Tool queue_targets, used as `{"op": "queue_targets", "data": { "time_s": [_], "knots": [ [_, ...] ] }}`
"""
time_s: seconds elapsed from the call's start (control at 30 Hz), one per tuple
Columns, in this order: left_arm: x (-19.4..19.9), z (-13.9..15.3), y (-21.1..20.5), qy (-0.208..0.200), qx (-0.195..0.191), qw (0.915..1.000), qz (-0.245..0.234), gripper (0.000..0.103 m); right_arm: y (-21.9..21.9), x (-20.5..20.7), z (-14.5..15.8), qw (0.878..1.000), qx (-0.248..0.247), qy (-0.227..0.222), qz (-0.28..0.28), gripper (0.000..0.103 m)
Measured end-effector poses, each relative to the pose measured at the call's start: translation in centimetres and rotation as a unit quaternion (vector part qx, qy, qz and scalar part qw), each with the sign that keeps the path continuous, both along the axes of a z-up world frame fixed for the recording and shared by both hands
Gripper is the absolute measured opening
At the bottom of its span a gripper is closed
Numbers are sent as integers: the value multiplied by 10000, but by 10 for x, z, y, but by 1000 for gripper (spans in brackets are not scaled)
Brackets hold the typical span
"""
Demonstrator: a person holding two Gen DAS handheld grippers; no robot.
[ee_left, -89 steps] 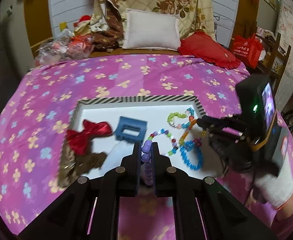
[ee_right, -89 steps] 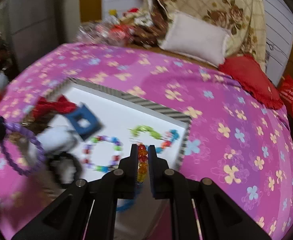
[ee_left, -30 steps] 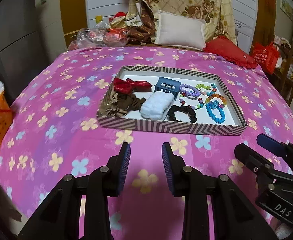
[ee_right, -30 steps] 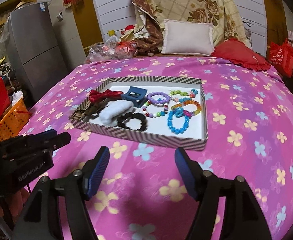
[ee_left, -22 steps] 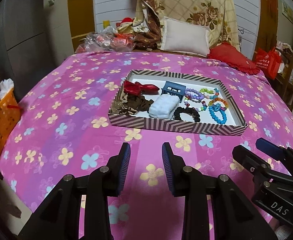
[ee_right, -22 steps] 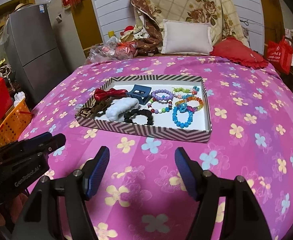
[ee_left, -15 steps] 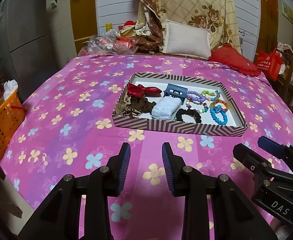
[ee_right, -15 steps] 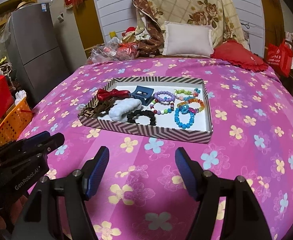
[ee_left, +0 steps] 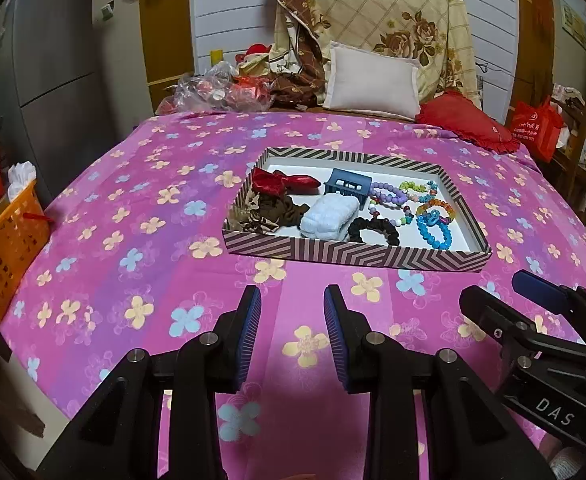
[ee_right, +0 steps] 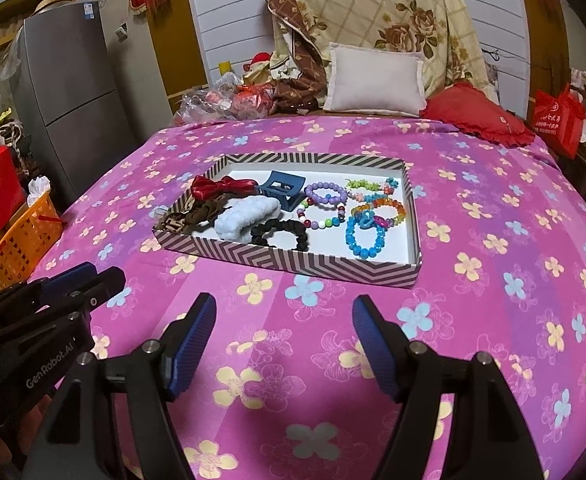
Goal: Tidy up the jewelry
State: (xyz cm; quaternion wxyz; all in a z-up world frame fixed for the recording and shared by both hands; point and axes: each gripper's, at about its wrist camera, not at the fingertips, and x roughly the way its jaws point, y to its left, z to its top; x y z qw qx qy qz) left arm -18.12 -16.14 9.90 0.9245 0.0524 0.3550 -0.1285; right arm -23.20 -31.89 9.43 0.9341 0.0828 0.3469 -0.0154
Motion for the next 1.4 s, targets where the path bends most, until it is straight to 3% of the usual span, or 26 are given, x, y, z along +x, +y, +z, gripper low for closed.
{"op": "queue_targets", "data": {
  "time_s": [1.4],
  "knots": [
    [7, -8, -2, 11, 58, 10000, 9, 33, -6, 11, -14, 9999, -10, 134, 48, 74]
  ]
}}
